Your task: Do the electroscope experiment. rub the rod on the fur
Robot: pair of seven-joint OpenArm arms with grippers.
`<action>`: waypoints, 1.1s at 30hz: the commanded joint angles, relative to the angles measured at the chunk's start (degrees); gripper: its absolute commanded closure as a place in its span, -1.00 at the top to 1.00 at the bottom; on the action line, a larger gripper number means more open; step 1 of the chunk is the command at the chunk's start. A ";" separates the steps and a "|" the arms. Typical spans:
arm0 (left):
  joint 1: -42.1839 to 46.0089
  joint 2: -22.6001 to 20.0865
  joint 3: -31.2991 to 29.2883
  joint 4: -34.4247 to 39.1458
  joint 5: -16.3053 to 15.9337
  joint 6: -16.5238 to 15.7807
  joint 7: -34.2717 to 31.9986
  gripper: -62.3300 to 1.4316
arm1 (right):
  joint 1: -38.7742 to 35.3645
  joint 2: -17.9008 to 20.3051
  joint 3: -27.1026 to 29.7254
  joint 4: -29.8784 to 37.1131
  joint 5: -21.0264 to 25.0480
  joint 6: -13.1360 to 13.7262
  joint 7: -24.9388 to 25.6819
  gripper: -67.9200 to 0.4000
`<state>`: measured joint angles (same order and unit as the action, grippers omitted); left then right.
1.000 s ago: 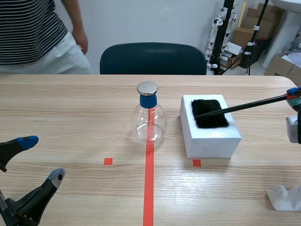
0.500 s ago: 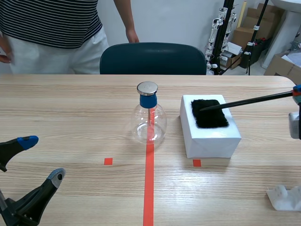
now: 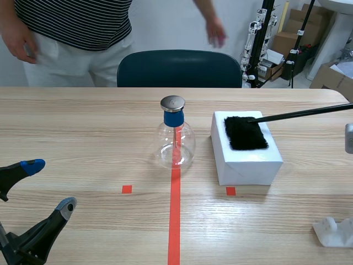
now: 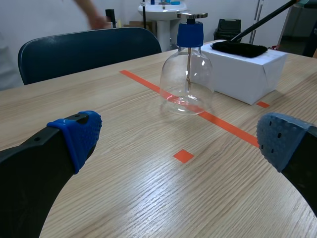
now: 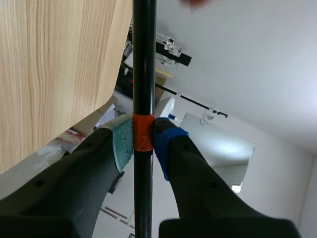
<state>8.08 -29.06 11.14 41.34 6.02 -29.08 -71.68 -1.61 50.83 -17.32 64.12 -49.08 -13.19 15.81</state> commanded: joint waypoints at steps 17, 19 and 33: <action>0.00 -0.66 -0.22 0.28 -0.44 -0.02 -0.96 1.00 | -18.32 5.95 12.85 19.26 19.08 -18.21 0.55 -0.99; 0.00 -0.66 -0.22 0.28 -0.44 -0.02 -0.96 1.00 | -22.47 5.73 15.74 23.08 20.09 -19.74 0.24 -0.99; 0.00 -0.66 -0.22 0.28 -0.44 -0.02 -0.96 1.00 | -44.22 -16.76 32.81 44.41 7.43 -20.72 6.25 -0.99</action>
<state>8.08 -29.06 11.14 41.34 6.02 -29.08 -71.75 -45.89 33.65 15.66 107.77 -42.11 -33.21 22.70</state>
